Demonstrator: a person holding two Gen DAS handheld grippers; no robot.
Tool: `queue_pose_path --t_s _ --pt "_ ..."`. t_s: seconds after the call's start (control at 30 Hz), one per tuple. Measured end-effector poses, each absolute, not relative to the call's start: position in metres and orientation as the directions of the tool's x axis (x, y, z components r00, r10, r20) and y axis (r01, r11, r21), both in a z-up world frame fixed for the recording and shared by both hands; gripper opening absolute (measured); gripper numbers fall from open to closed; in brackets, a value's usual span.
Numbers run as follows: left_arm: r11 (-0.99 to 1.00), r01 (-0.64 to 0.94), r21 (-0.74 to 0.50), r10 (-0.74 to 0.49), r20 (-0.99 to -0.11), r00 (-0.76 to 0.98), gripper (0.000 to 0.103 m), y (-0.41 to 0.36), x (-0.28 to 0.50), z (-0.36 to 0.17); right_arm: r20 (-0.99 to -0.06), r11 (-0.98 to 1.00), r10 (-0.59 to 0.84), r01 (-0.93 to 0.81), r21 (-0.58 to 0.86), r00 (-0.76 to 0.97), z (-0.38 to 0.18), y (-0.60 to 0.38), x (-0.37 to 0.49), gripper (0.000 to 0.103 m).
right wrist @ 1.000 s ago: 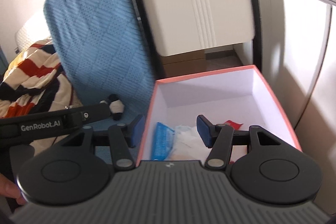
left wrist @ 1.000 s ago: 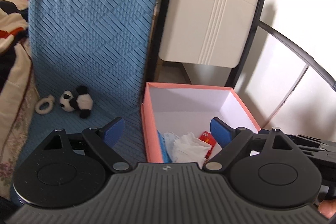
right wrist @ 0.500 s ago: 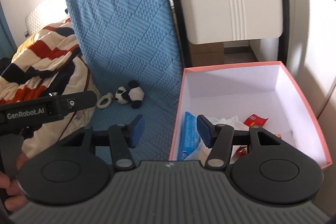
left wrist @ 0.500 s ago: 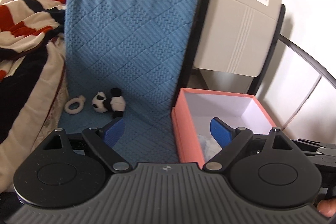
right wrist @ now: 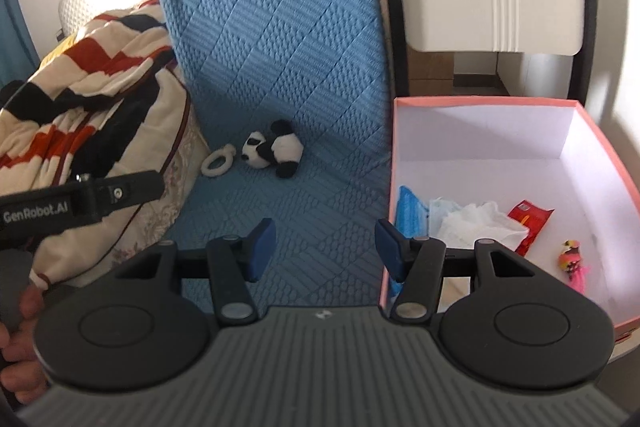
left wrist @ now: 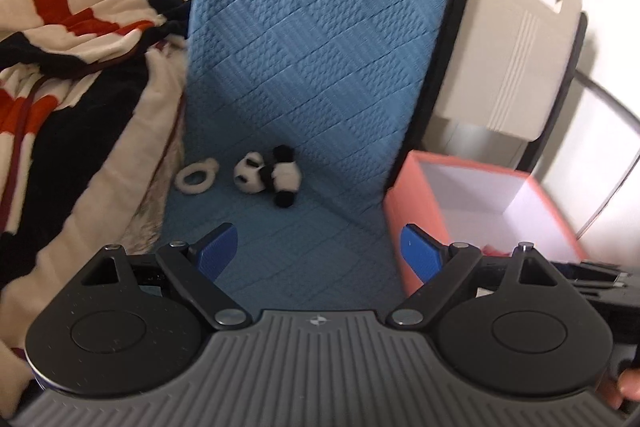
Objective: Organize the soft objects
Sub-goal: 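Move both open tools toward the panda plush and white hair tie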
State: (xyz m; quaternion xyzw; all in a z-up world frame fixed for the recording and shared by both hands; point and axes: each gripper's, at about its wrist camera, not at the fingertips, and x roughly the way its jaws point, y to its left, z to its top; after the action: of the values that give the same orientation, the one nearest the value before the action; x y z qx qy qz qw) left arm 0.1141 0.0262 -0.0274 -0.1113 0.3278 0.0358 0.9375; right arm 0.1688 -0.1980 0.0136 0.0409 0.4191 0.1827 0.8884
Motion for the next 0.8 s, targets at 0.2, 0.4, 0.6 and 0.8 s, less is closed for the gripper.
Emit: queue_pose_path --t_s 0.2,0.4,0.6,0.8 --pt "0.966 -0.171 -0.194 0.012 -0.626 0.78 0.091 0.046 0.101 -0.044 -0.751 0.926 0.36 -0.311 0.215 0.554 -0.01 -0.181 0.164 0.058" --pt "0.962 -0.164 -0.218 -0.002 -0.606 0.795 0.091 0.051 0.091 -0.065 -0.753 0.916 0.364 -0.356 0.185 0.548 -0.027 -0.172 0.156 0.058" --pt "0.964 -0.164 -0.211 0.002 -0.607 0.795 0.091 0.05 0.093 -0.08 -0.747 0.922 0.36 -0.335 0.193 0.559 -0.037 -0.176 0.148 0.057" --pt "0.97 -0.16 -0.182 0.016 -0.611 0.792 0.091 0.053 0.102 -0.096 -0.745 0.924 0.34 -0.351 0.152 0.574 -0.042 -0.165 0.151 0.057"
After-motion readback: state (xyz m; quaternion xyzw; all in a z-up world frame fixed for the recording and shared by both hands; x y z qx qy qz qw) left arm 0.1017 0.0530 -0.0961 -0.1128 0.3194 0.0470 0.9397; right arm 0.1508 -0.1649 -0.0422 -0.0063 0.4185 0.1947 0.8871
